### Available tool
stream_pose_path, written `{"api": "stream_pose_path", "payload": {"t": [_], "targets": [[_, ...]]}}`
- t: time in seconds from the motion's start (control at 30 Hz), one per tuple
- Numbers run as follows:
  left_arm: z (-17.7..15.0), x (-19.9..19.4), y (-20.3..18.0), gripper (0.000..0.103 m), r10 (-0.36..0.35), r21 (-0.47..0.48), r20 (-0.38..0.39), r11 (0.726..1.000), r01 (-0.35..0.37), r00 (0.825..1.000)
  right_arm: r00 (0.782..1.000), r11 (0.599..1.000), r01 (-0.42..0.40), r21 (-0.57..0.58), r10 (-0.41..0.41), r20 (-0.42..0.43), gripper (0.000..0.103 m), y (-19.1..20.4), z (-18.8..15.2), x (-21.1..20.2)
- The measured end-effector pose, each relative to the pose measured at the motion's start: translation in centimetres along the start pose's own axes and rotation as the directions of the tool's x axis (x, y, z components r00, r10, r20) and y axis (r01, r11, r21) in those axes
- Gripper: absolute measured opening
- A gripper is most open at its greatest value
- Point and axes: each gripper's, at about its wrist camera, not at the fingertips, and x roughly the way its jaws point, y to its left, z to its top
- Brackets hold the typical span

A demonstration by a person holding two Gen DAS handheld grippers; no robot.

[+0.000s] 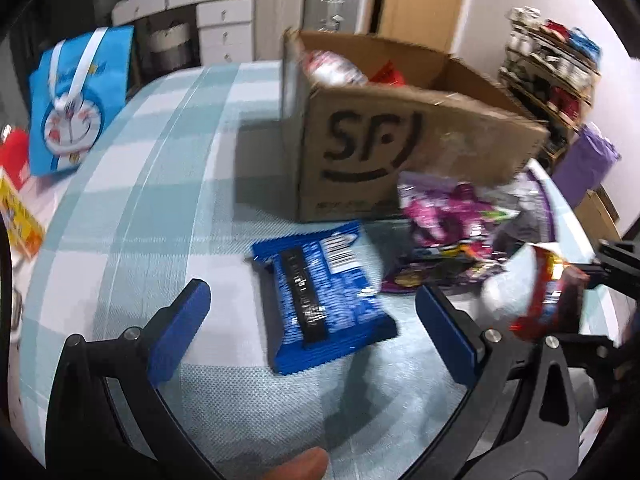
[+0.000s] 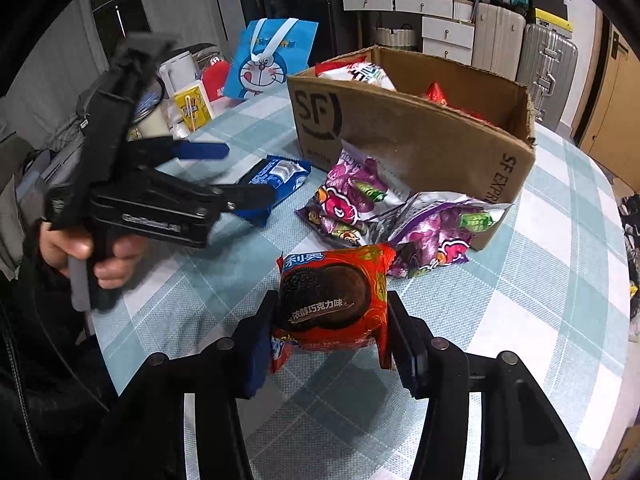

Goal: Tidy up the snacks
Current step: 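Grasp the blue Oreo packet with left tool while right tool grasps red Oreo packet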

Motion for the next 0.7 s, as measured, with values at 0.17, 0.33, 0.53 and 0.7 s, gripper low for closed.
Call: {"api": "stream_pose_path", "payload": {"t": [0.17, 0.33, 0.53, 0.7], "targets": [[-0.3, 1.3, 0.7, 0.102, 0.015, -0.028, -0.026, 0.999, -0.016, 1.000, 1.000, 1.000, 0.005, 0.008, -0.005, 0.007, 0.052, -0.4, -0.1, -0.3], [-0.3, 1.8, 0.7, 0.078, -0.033, -0.015, -0.031, 0.999, 0.033, 0.999, 1.000, 1.000, 0.007, 0.017, -0.007, 0.012, 0.052, -0.5, -0.1, -0.4], [-0.4, 1.3, -0.1, 0.045, -0.033, 0.027, -0.006, 0.999, 0.033, 0.999, 1.000, 1.000, 0.002, 0.010, -0.002, 0.018, 0.052, -0.1, 0.0, -0.2], [-0.1, 0.5, 0.3, 0.042, -0.041, 0.021, 0.017, 0.999, 0.040, 0.999, 1.000, 1.000, 0.001, 0.008, -0.002, 0.024, 0.052, -0.2, 0.1, -0.3]]}}
